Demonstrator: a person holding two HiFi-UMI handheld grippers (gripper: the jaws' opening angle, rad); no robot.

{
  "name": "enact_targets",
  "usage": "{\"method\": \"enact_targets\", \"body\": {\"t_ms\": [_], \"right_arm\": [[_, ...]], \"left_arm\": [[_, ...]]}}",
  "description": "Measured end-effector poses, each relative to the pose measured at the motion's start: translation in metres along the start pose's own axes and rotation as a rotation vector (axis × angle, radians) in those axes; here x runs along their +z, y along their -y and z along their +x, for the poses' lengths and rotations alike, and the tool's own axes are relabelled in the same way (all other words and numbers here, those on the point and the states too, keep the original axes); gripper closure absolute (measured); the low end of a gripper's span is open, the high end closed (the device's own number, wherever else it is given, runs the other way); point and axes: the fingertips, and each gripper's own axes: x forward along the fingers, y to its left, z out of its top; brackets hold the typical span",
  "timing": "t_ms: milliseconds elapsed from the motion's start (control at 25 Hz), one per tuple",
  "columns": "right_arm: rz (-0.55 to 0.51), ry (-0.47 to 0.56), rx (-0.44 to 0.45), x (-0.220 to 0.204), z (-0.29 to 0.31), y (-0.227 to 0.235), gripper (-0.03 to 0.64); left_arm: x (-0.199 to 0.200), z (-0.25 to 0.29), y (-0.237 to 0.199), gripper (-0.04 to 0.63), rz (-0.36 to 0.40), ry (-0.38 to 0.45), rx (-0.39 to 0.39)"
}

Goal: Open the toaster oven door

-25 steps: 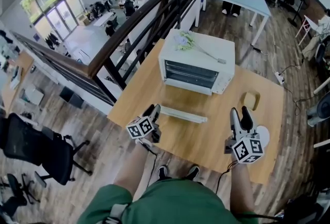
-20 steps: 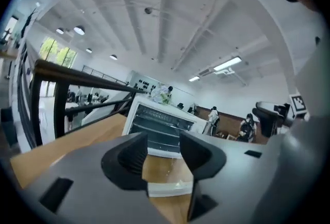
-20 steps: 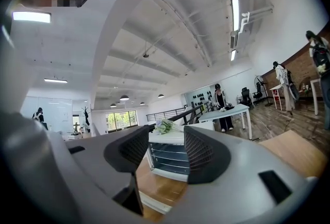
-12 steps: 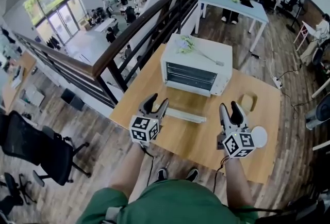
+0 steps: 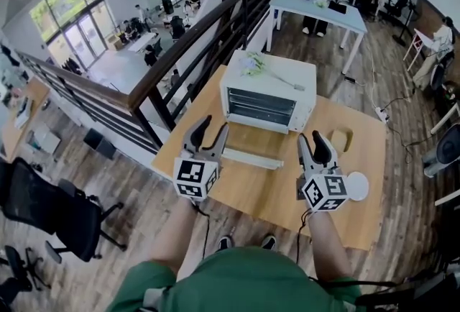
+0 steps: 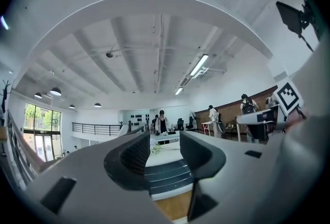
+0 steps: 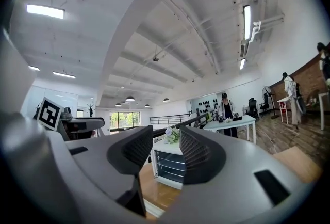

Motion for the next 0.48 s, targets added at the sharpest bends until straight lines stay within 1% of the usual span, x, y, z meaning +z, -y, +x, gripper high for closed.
{"method": "enact_targets", "body": {"t_ms": [120, 200, 320, 480], "right_arm": [[-0.051, 0.016, -0.014, 0.011, -0.001, -0.003, 0.463], [-0.076, 0.025, -0.014, 0.018, -0.002, -0.005, 0.466], [-0.088, 0.037, -0.012, 0.023, -0.002, -0.007, 0.466], [-0.089, 0.043, -0.015, 0.025, -0.002, -0.005, 0.466]], "left_arm": [[0.015, -0.003, -0.003, 0.419, 0.022, 0.02, 0.027], [0.023, -0.006, -0.003, 0.423, 0.042, 0.035, 0.042], [0.03, -0.01, -0.001, 0.425, 0.06, 0.054, 0.048], [0.033, -0.011, 0.0, 0.423, 0.058, 0.064, 0.053]]}}
